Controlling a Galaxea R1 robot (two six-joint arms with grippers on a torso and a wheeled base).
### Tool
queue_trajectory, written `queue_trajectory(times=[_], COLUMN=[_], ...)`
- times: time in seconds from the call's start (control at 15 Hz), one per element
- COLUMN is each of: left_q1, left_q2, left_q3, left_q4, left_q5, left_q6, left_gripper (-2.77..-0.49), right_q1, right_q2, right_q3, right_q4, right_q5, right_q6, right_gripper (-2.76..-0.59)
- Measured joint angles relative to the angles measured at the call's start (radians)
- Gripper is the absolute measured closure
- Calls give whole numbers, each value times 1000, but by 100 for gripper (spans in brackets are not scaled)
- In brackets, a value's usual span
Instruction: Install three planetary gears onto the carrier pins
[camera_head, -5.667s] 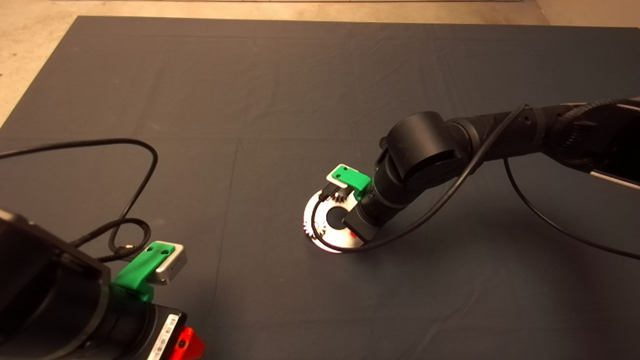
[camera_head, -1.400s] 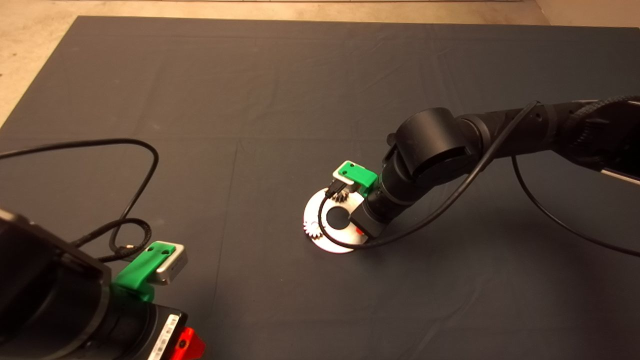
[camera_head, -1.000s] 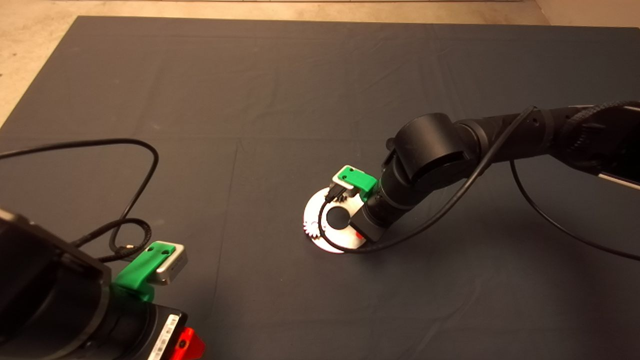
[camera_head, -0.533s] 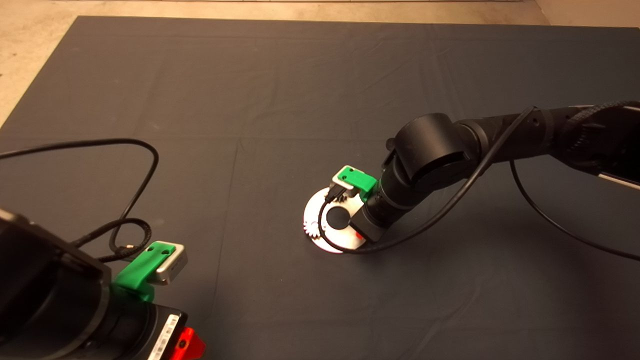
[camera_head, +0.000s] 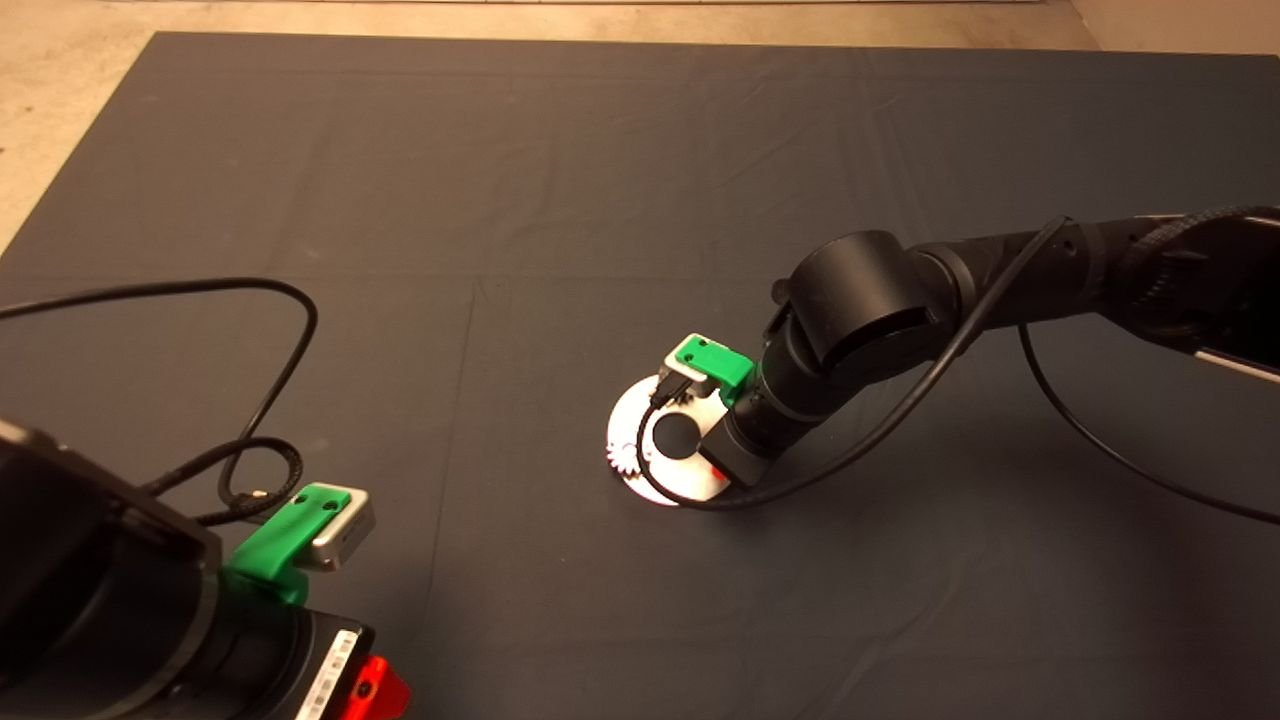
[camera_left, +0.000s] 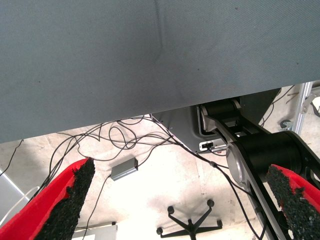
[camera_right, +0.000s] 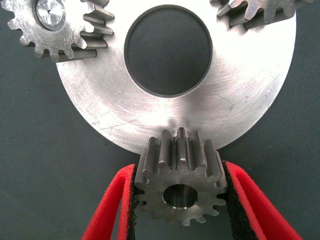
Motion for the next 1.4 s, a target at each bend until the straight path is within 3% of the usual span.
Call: queue_trajectory(times=[1.4], left_q1=[0], left_q2=[0], left_q3=[0], left_q4=[0], left_q5=[0], left_q6=[0], left_gripper=[-248], right_q1=[-3], right_q2=[3], right_q3=[3], right_q4=[-22], right_q5=[-5], right_q6=[0], right_gripper=[-96])
